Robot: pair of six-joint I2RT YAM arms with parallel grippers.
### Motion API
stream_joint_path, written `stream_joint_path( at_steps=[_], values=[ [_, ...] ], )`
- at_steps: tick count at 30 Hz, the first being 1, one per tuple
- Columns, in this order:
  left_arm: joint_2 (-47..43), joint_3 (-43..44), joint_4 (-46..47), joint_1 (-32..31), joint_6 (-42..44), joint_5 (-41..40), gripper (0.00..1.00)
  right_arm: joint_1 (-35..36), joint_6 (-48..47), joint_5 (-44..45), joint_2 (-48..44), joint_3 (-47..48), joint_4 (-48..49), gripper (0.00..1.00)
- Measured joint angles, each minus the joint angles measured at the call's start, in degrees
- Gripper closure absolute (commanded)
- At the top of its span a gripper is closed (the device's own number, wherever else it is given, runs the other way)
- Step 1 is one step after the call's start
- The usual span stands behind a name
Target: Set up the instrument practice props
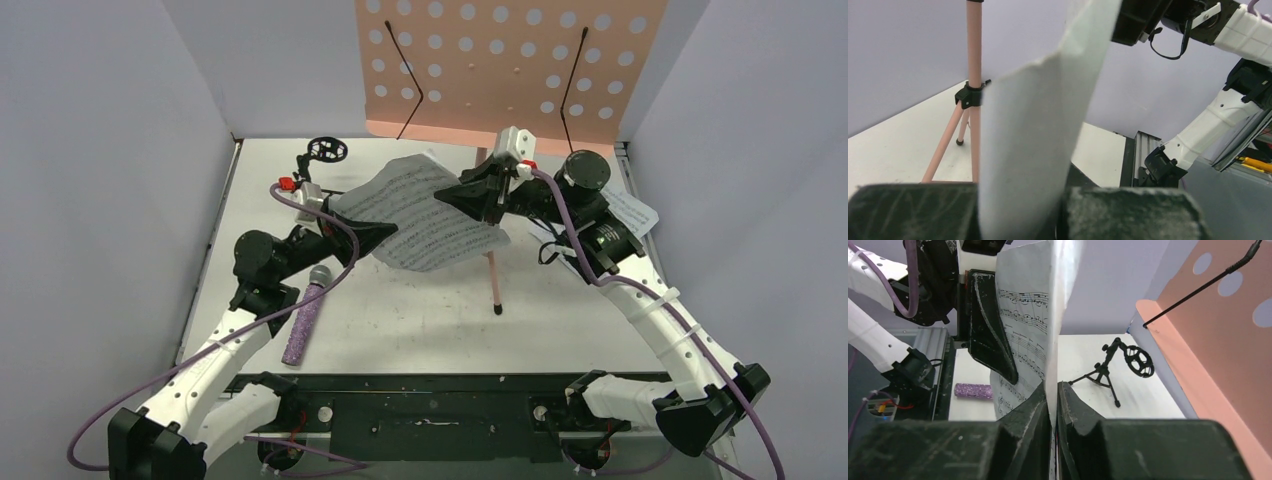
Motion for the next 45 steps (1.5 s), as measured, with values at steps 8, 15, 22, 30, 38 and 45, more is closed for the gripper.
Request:
stream_joint_path(
  at_steps=[8, 15, 22, 30, 38, 45],
  values=[
    [0.9, 0.0, 0.6, 0.0, 1.1, -2.9, 0.35, -1.2, 7.1, 0.7, 0.3, 0.0, 8.6, 0.95],
    [0.9, 0.0, 3.2, 0.0, 2.6, -6.6, 0.32, -3.7, 14.1, 1.9, 0.3, 0.0, 17.4, 0.95],
    [3.1, 1.0, 7.0, 0.0, 3.0, -6.6, 0.35, -3.7, 18.0, 1.9, 0.3, 0.0, 21.2, 0.95],
    [6.6, 5.6, 10.3, 0.0, 2.5, -6.1, 0.54, -4.0, 21.2, 1.7, 0.3, 0.0, 24.9, 0.95],
    [7.8, 7.8, 12.6, 0.0, 1.0, -4.4, 0.67, -4.1, 21.6, 1.7, 0.3, 0.0, 24.7, 0.95],
    [9.7, 9.6, 12.7, 0.0, -0.1, -1.7, 0.82, -4.1, 21.6, 1.4, 0.3, 0.0, 24.2, 0.95]
  ],
)
